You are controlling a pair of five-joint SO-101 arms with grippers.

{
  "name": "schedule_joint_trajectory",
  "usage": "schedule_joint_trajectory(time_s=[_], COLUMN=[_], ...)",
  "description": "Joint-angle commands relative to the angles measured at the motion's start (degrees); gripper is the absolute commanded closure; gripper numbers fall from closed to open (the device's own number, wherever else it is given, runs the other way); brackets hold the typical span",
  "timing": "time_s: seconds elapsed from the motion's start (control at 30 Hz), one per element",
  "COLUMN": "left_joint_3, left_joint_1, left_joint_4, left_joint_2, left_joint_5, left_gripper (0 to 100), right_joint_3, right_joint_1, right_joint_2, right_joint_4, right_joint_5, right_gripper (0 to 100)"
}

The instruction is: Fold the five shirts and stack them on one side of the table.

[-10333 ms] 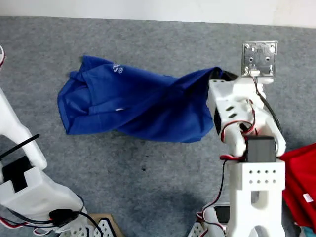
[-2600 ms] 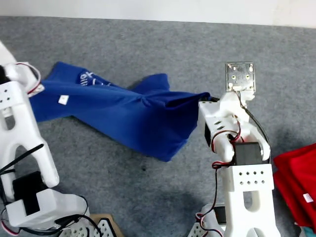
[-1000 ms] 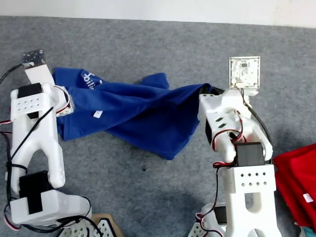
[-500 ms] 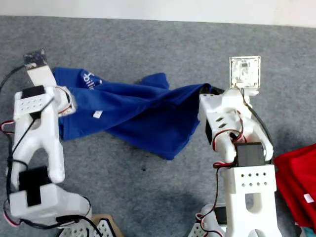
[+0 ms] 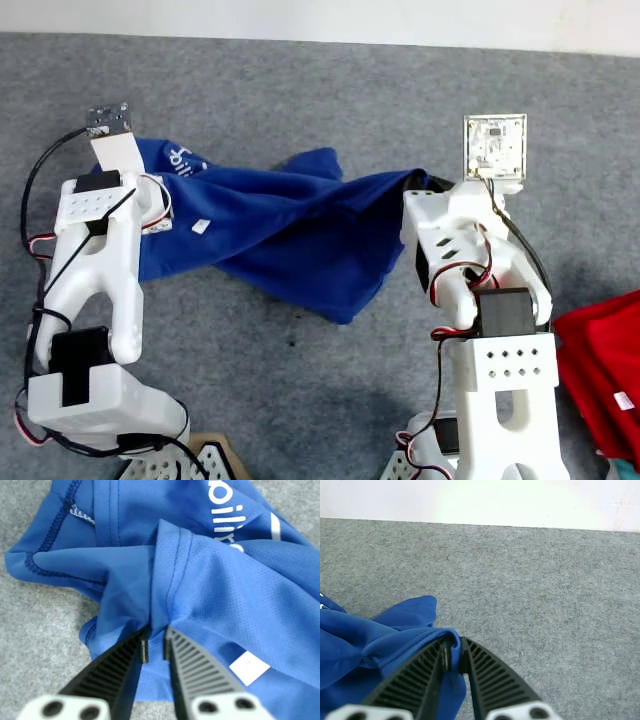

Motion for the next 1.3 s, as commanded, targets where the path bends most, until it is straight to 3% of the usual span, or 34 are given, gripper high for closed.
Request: schedule_joint_trajectory(time_s=[0.0, 0.4, 0.63, 0.93, 1.1, 1.27], left_joint_3=[-0.22, -5.14, -13.14, -13.32, -15.69, -27.65], left_joint_1=[0.92, 0.92, 0.84, -4.26, -5.67, -8.22], left_joint_4=[-0.79, -0.35, 6.68, 5.01, 1.05, 5.36], left_joint_2=[-0.48, -0.66, -7.43, -21.76, -23.87, -24.04], left_joint_5=[-0.44, 0.53, 6.51, 21.1, 23.21, 23.38], left_gripper=[96, 99, 99, 99, 99, 99], right_joint_3=[-0.57, -0.57, 0.04, 9.71, 1.8, -9.89], right_joint_1=[-0.48, -0.48, -0.48, 1.19, 2.07, 3.38], right_joint_2=[-1.01, -1.01, -0.4, -0.4, -0.4, -0.75], right_joint_4=[0.04, 0.13, -0.13, -7.25, -4.97, -4.53], right_joint_5=[-0.53, -0.53, -0.53, -0.09, -0.09, 4.48], right_gripper=[99.1, 99.1, 99.1, 99.1, 99.1, 99.1])
